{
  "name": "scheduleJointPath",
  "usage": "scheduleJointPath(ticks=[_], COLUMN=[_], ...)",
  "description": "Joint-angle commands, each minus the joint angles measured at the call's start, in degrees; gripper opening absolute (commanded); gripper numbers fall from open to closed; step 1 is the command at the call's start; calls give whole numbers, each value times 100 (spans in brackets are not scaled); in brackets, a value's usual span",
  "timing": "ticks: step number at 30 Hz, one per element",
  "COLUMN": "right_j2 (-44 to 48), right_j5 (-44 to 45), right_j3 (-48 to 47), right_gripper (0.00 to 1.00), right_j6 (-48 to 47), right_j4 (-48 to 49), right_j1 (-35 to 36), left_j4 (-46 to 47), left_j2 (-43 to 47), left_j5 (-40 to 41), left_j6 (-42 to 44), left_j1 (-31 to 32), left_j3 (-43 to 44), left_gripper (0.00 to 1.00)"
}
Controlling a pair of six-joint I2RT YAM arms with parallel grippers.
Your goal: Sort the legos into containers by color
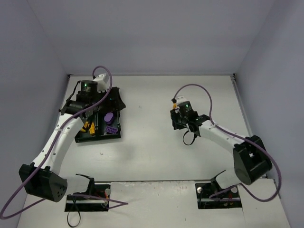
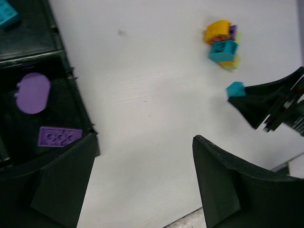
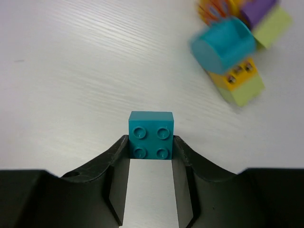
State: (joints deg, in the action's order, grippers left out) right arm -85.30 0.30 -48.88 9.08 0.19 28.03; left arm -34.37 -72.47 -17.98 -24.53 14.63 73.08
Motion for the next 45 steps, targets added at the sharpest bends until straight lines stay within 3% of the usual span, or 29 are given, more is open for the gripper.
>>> scheduleJointPath(ticks=[1,7,13,22,39,43,45], right_j2=[978,1779,2052,2122,2237,2219,2202], right_j5=[-309,-1312,-1716,-1901,-1805,-1814,-1805], right_j3=[62,151,-33,-139,-7,2,10], right_gripper=[0,1,3,5,6,6,7], right_j6=[-1047,-1541,-1638,-1673,-1638,-1646,-1655], right_j4=[859,1449,1660,1713,1713,1713,1713], right_j1=[562,870,1073,1248,1389,1389,1389], left_j4=[466,1142,1222,1214,853,774,722], left_j2=[58,-92,-469,-813,-1419,-1455,-1455], left_j5=[-943,-1559,-1744,-1586,-1797,-1832,-1832], left_j6=[-385,-667,-632,-772,-913,-913,-886], left_j1=[171,795,1401,1709,2087,2096,2096], left_j3=[514,707,998,1130,1279,1279,1279], left_gripper=[75,79,79,77,54,38,25])
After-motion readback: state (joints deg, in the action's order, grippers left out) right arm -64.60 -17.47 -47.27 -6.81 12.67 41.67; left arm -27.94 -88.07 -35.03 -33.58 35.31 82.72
